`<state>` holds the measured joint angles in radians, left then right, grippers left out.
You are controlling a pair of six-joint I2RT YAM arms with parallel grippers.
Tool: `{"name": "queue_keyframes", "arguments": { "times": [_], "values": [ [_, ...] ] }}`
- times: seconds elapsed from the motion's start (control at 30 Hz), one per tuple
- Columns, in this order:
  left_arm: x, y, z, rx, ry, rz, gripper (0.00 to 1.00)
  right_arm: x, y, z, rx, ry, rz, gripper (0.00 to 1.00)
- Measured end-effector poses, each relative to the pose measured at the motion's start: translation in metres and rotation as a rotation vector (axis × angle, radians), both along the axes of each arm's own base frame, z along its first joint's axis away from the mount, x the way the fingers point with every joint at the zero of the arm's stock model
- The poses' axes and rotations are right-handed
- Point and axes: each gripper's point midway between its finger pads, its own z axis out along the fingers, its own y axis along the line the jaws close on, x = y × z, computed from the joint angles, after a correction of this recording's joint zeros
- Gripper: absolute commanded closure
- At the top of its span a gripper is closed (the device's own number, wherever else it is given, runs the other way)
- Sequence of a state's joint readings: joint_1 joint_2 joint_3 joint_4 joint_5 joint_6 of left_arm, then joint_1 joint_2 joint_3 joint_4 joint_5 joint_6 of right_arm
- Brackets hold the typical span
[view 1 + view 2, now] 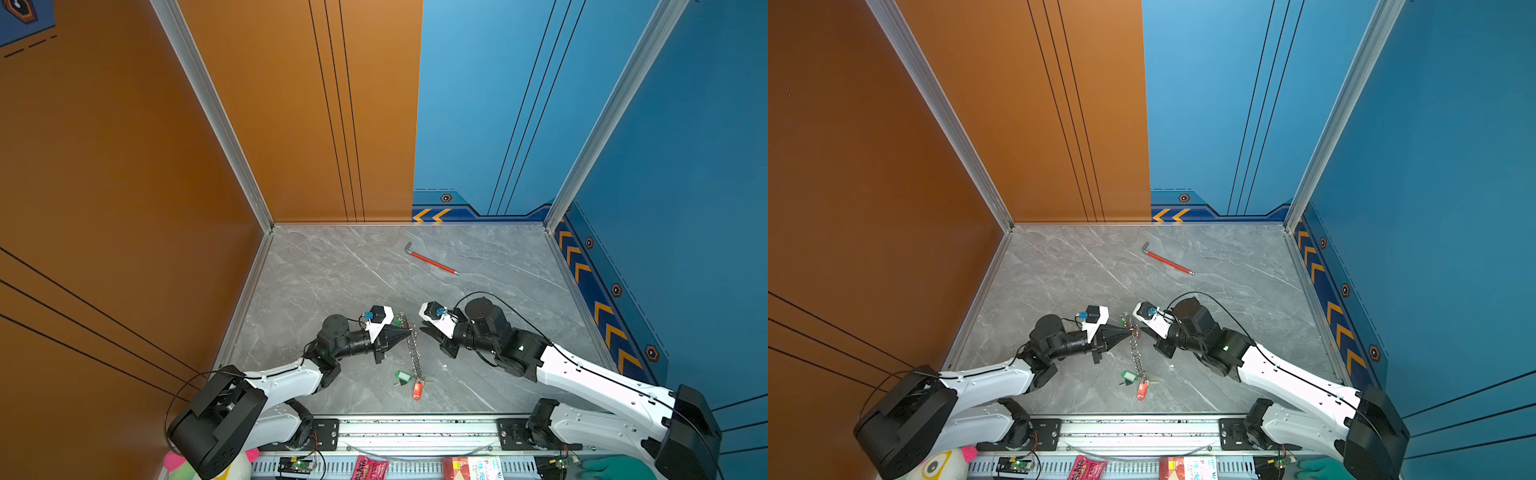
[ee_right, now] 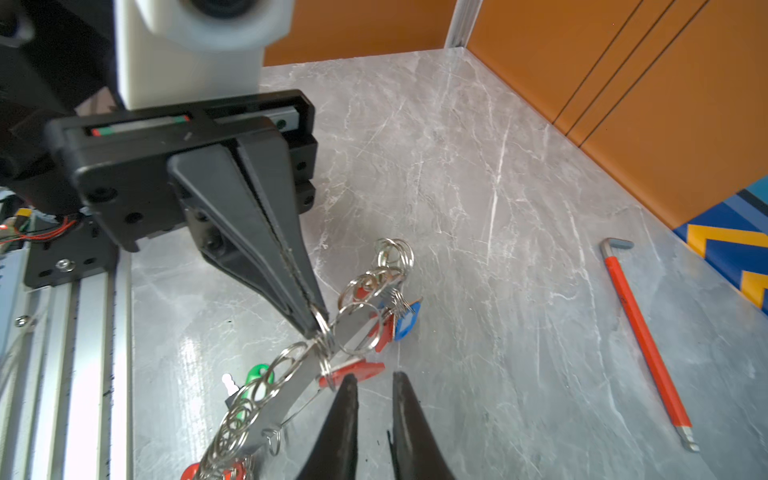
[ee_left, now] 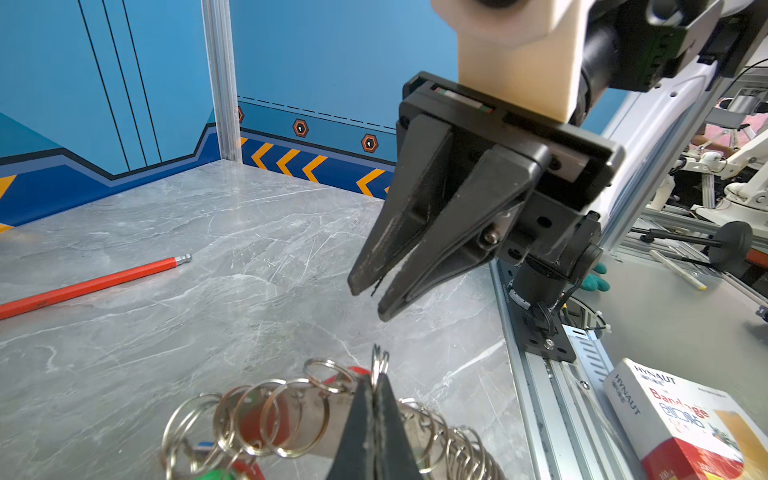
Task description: Put the keys on the keyring
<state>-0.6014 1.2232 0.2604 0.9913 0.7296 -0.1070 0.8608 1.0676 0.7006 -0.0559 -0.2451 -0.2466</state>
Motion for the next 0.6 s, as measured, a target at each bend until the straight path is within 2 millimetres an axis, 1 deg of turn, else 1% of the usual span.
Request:
{"name": "queue_keyframes", "arguments": {
  "times": [0.27, 0.43, 0.6],
  "values": [
    [-0.008, -0.003, -0.001, -0.002, 0.003, -0.051, 1.0, -0.013, 0.007, 0.001, 0.025, 0.025, 0.083, 0.82],
    [-0.01, -0.003, -0.001, -0.002, 0.004, -0.064, 1.0, -0.014, 0.008, -0.003, 0.017, 0.033, 0.092, 0.84],
    [-0.011, -0.003, -0.002, -0.001, 0.006, -0.07, 1.0, -0.013, 0.009, -0.01, 0.003, 0.046, 0.092, 0.88]
  ]
}}
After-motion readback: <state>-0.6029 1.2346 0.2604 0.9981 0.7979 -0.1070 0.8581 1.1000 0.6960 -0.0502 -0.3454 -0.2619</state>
